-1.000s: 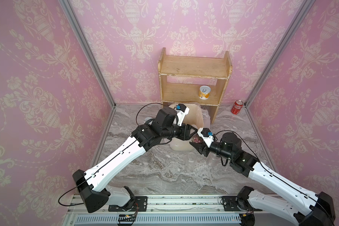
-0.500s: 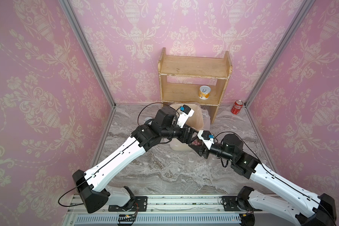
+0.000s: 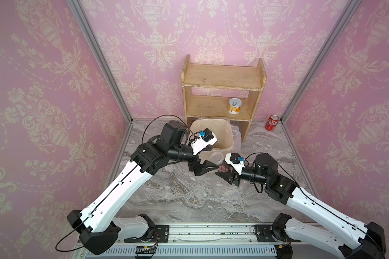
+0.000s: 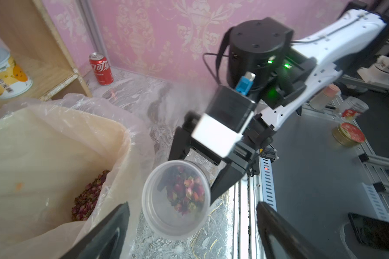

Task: Empty the moldy dried flower tea in the jars
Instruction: Unscrew the lid from the jar.

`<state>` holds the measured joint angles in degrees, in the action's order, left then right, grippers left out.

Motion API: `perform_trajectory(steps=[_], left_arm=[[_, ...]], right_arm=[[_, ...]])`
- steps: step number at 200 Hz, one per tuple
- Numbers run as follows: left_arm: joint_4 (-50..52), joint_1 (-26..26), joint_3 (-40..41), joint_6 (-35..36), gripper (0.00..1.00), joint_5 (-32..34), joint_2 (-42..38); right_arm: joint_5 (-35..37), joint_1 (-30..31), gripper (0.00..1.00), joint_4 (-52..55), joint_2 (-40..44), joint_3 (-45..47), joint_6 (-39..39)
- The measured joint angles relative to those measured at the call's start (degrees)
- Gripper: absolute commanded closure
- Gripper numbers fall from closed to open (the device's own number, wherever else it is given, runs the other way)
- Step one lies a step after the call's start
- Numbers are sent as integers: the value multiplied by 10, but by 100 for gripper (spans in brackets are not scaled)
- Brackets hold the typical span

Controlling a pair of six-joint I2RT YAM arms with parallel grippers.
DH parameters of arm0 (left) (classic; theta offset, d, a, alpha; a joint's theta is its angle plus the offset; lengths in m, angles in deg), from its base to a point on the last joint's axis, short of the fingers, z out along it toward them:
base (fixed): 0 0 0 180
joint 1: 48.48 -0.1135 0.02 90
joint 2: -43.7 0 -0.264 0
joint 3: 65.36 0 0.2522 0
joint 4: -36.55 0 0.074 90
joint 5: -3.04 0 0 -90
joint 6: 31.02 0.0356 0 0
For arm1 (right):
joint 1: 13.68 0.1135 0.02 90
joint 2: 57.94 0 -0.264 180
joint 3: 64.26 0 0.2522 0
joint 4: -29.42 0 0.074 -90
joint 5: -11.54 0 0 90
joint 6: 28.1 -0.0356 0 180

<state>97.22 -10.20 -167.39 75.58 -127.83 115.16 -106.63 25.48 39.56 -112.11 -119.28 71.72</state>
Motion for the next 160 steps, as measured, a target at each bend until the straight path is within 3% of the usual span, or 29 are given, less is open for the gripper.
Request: perform_trajectory(steps=[57, 127, 160], left_arm=[[74, -39, -15, 96, 11, -115, 37], [81, -40, -15, 110, 11, -144, 62], [80, -40, -15, 110, 6, -145, 63]], right_arm=[[-126, -23, 85, 27, -22, -10, -17], [-180, -24, 86, 39, -45, -21, -24], [-186, -24, 85, 42, -45, -25, -23]])
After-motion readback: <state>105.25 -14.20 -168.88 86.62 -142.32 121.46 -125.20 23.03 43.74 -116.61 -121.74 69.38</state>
